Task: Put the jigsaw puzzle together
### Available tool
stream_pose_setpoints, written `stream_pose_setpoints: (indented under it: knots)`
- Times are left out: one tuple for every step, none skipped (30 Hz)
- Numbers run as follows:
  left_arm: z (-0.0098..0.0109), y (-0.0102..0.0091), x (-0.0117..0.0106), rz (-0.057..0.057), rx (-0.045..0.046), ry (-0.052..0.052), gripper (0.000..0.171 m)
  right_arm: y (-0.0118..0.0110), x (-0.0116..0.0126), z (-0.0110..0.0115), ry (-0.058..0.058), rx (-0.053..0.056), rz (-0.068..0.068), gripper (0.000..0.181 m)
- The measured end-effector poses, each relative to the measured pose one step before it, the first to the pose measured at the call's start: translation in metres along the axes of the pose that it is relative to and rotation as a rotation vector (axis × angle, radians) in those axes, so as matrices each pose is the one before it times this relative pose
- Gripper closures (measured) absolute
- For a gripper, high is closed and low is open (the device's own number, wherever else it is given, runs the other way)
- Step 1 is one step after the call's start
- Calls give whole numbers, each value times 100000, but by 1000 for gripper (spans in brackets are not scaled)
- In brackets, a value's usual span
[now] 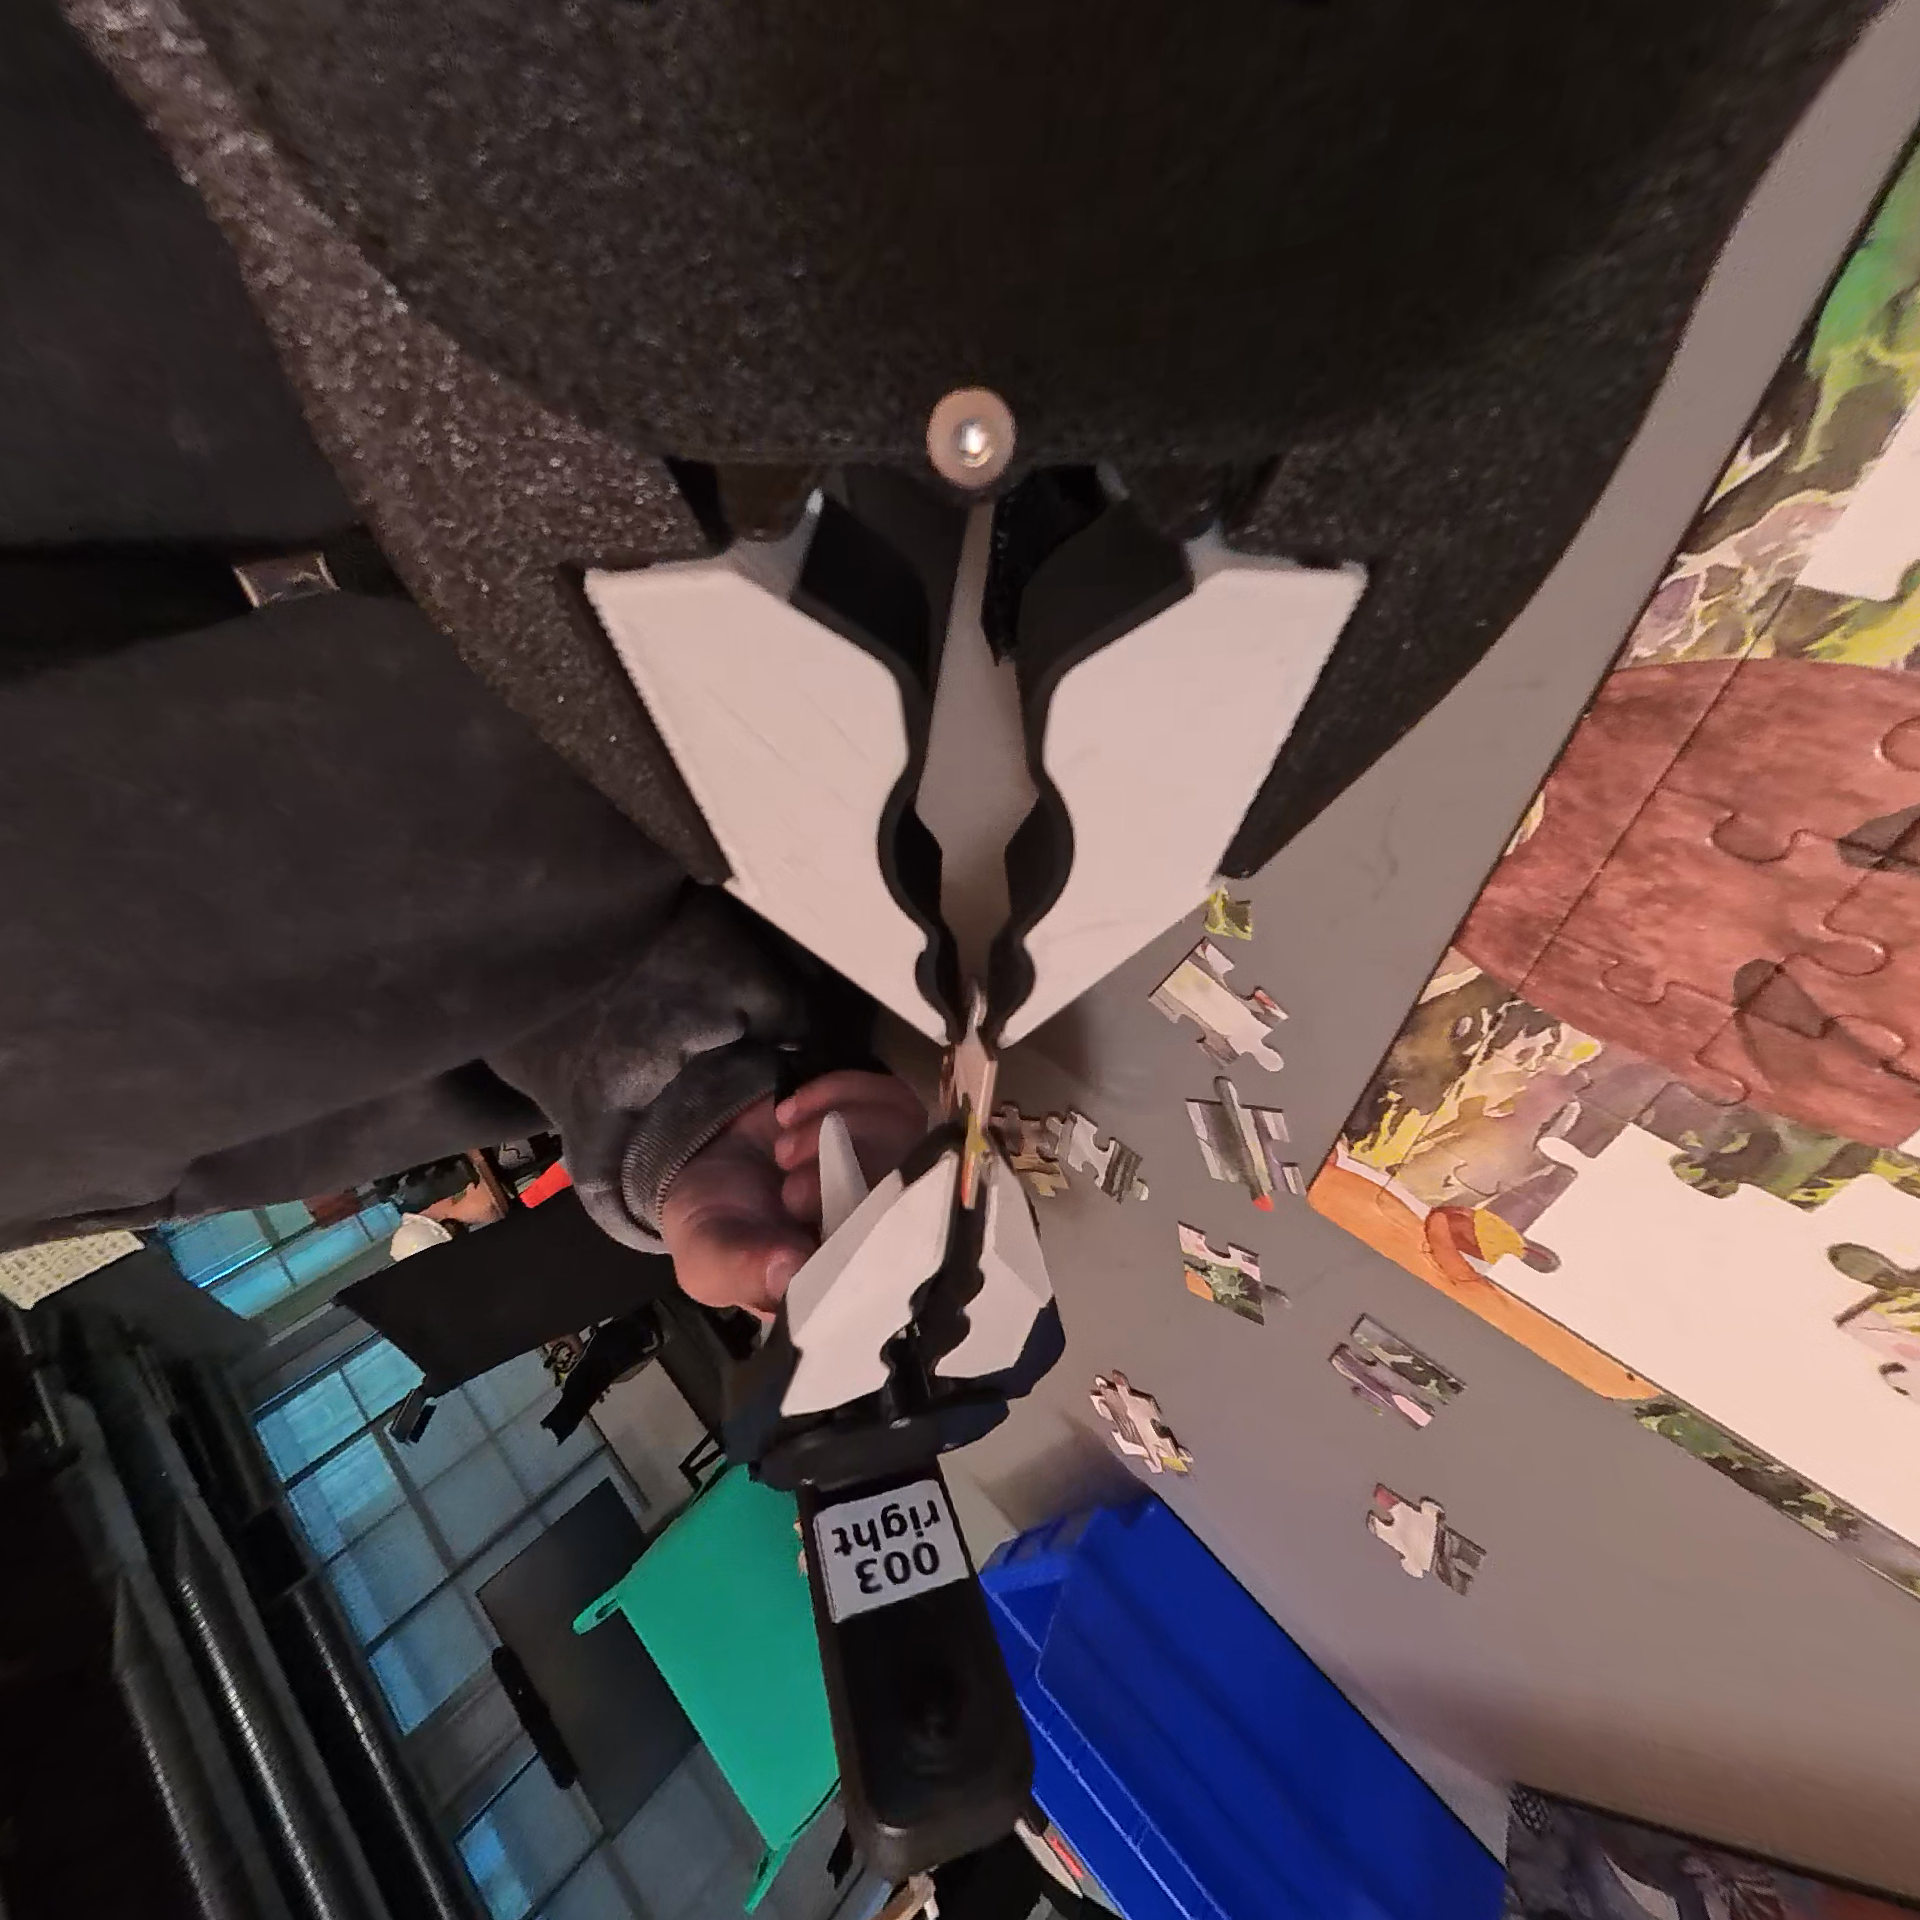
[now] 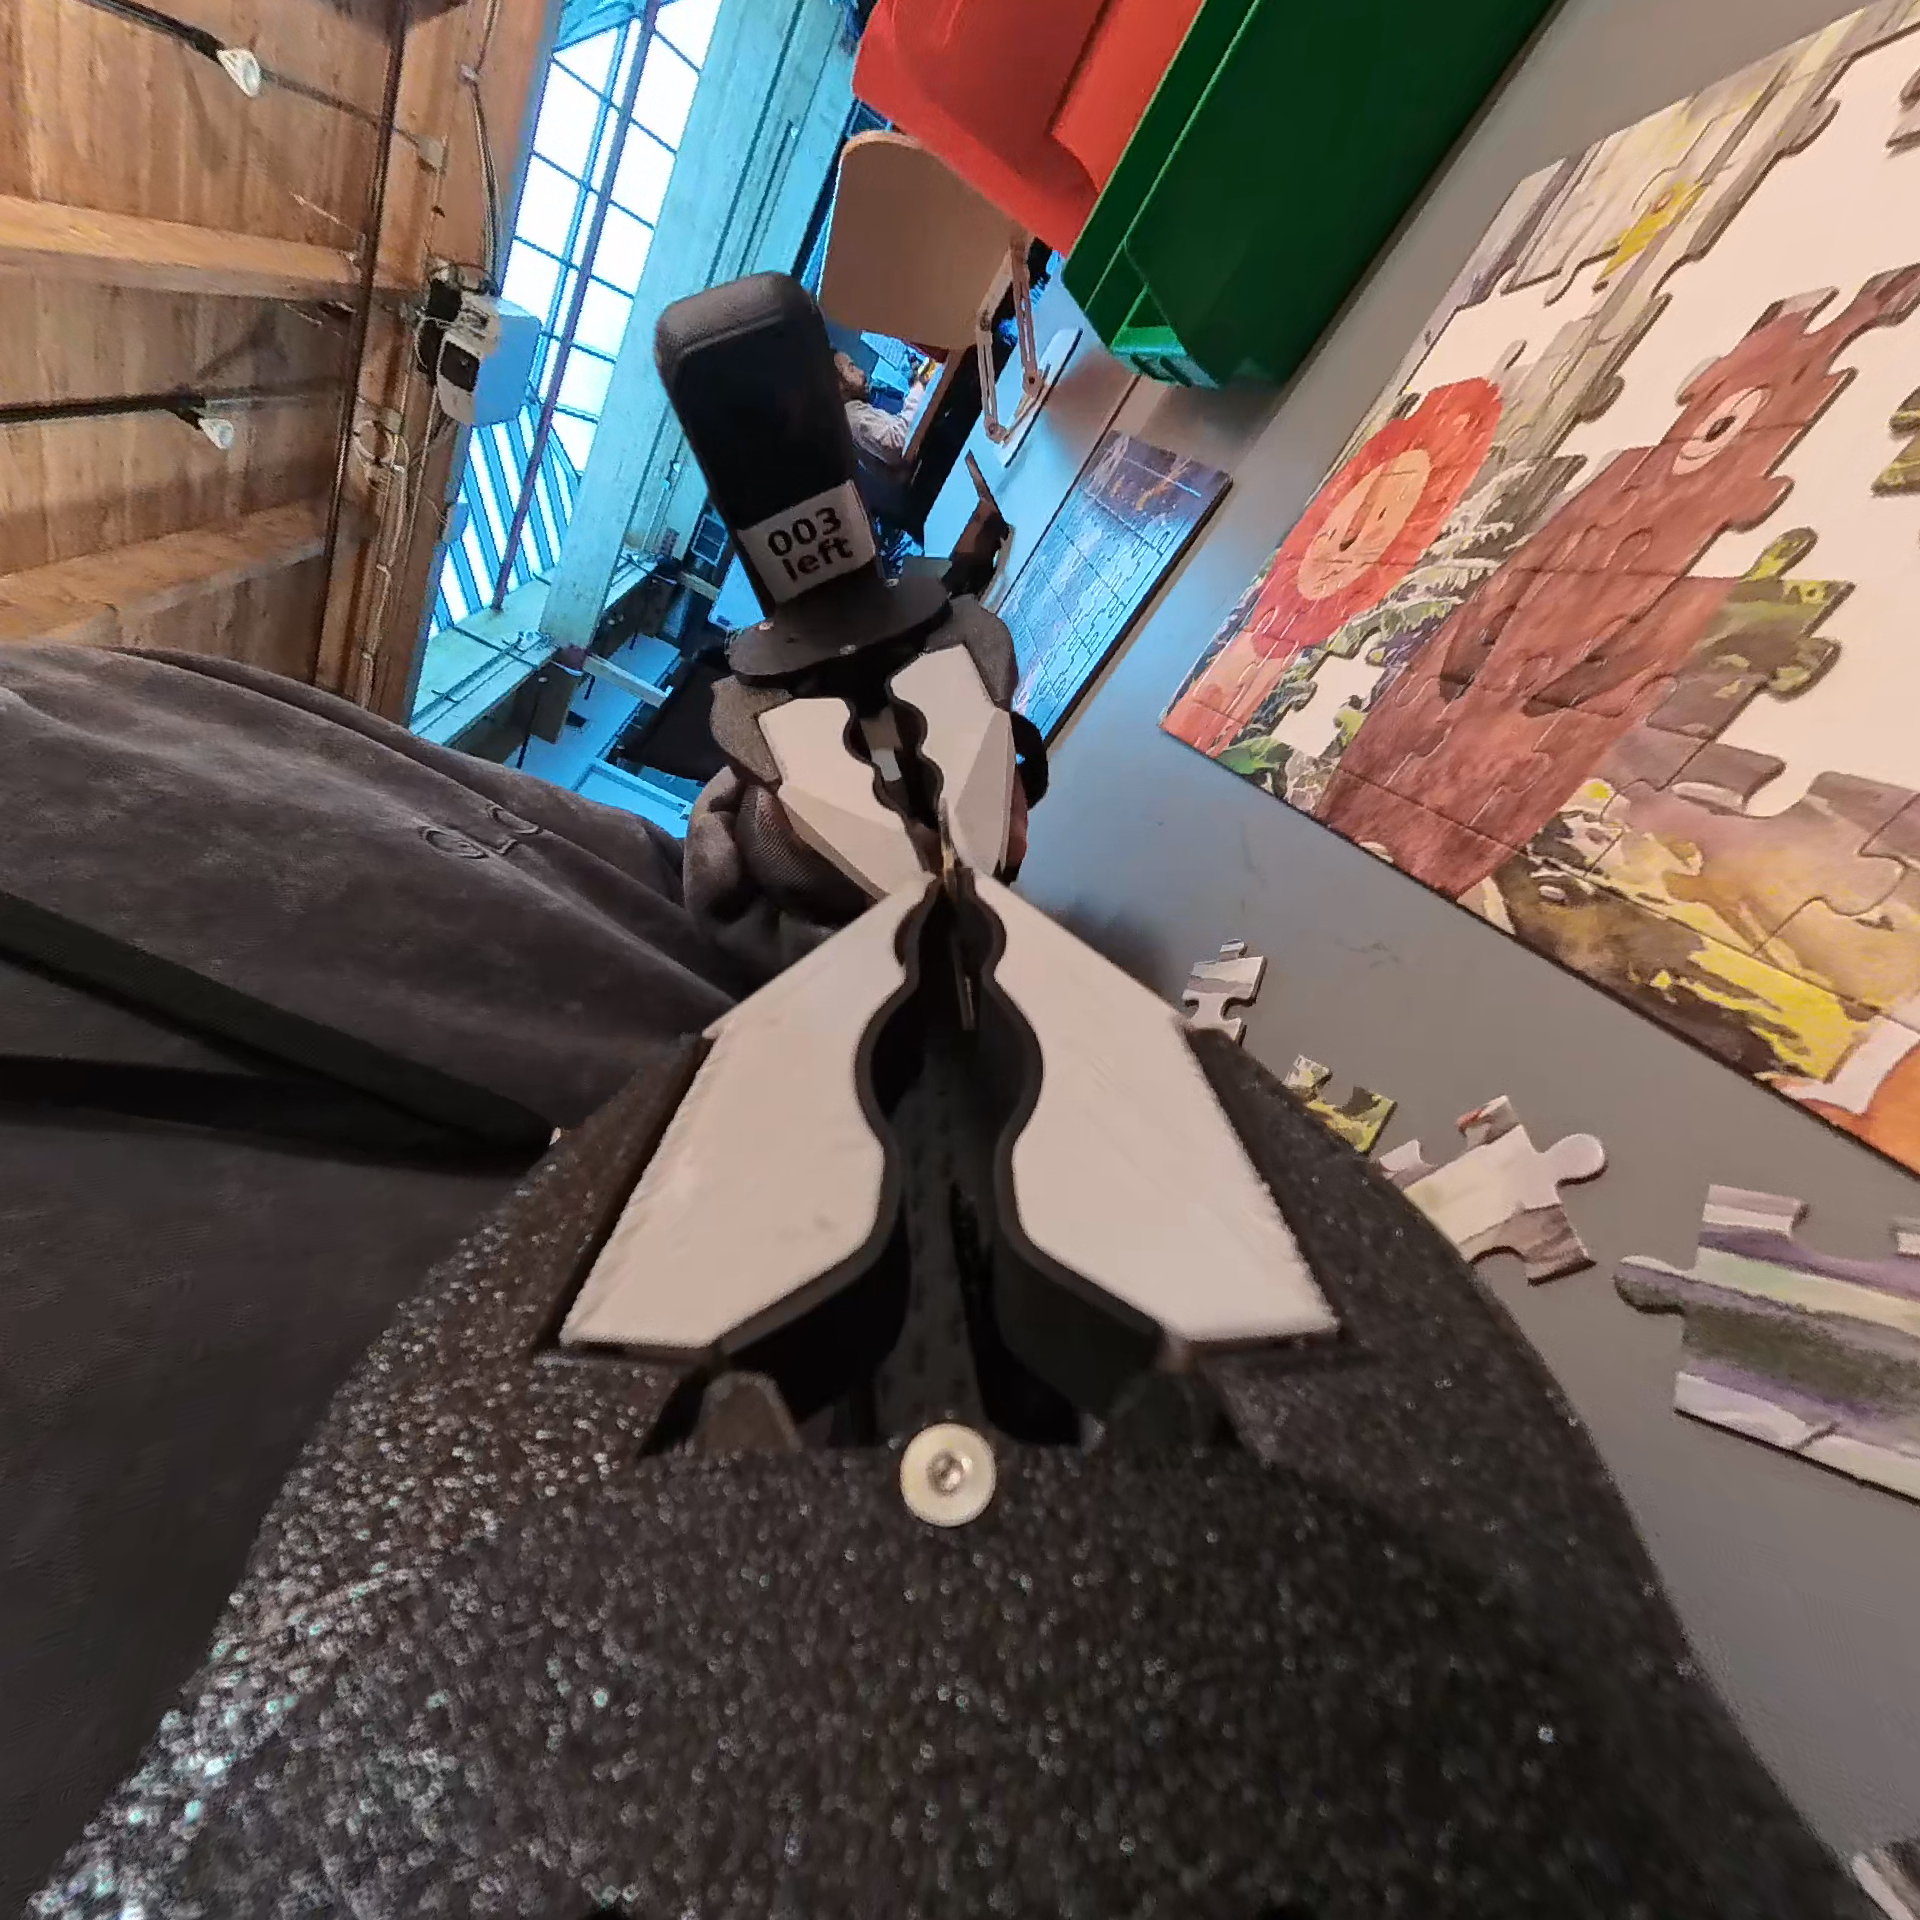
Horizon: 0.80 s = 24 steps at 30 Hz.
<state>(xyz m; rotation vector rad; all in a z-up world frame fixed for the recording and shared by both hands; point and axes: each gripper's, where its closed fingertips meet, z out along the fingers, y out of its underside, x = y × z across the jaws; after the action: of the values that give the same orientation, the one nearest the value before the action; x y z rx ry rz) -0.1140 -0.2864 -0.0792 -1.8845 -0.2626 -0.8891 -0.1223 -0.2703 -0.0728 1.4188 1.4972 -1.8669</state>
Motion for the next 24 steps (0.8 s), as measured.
stream_pose_setpoints:
  knots:
    - [17, 26, -67, -804, -172, 80, 169, 36, 46, 33, 28, 43, -2, 179]
    - [-15, 55, -87, -378, -293, 8, 169, 72, 63, 58, 190, -106, -83, 178]
    - [-66, -7, -63, -244, 47, 121, 169, 17, 54, 53, 69, 261, -131, 178]
    - [-69, -93, -67, -680, 352, 234, 170, -99, 120, 16, 399, 799, 32, 176]
    - [-45, -172, -195, -1649, 498, -390, 171, -316, 388, -131, 2345, 2027, -982, 177]
    - [-33, -222, -460, -2374, 476, -1635, 171, -483, 690, -366, 4375, 2799, -2618, 175]
    - [-8, -317, -651, -2716, 389, -2211, 171, -577, 1205, -586, 7759, 3116, -3533, 170]
    - [32, -482, -718, -3321, 706, -2193, 171, -653, 1713, -756, 10789, 3513, -3811, 163]
    - [118, -685, -880, -4163, 1099, -3020, 171, -677, 1607, -733, 10145, 3501, -3502, 159]
    - [247, -766, -949, -4330, 909, -3643, 171, -649, 1126, -596, 7255, 3002, -3475, 159]
    - [431, -764, -795, -3365, 359, -3281, 171, -554, 947, -416, 6350, 2168, -3458, 161]
    - [584, -737, -608, -1499, -137, -2685, 171, -359, 946, -164, 6314, 641, -3863, 164]
    - [706, -696, -615, 415, -507, -2973, 171, -120, 792, 78, 5457, -602, -4878, 169]
    - [798, -608, -742, 1527, -763, -3390, 171, 26, 586, 275, 4327, -1127, -6224, 176]
    - [873, -373, -714, 572, -1713, -2669, 170, 109, 688, 340, 5362, -1088, -6334, 181]
    - [864, -208, -432, -1087, -2299, -830, 170, 121, 772, 295, 6320, -872, -5207, 181]
    - [786, -192, -162, -1268, -1826, 341, 170, 122, 379, 238, 4069, -544, -4291, 181]
    - [642, -172, -184, -502, -1365, -438, 170, 153, -50, 167, 1442, -513, -3464, 181]
    - [508, -33, -328, 443, -1715, -1813, 170, 219, -48, 99, 1409, -592, -2415, 181]
    - [381, 7, -343, 1022, -1601, -2171, 170, 233, -28, 30, 1326, -247, -1855, 181]
    - [244, -71, -251, 343, -805, -1418, 170, 232, -55, -3, 799, 51, -1102, 181]
    - [146, -106, -161, -524, -435, -552, 171, 229, -157, -31, -460, -260, -330, 181]
    - [109, -101, -207, -633, -626, -529, 171, 199, -222, -36, -1263, -676, 167, 181]
    - [102, -108, -272, -248, -708, -835, 170, 49, -128, -66, -758, 52, 118, 181]
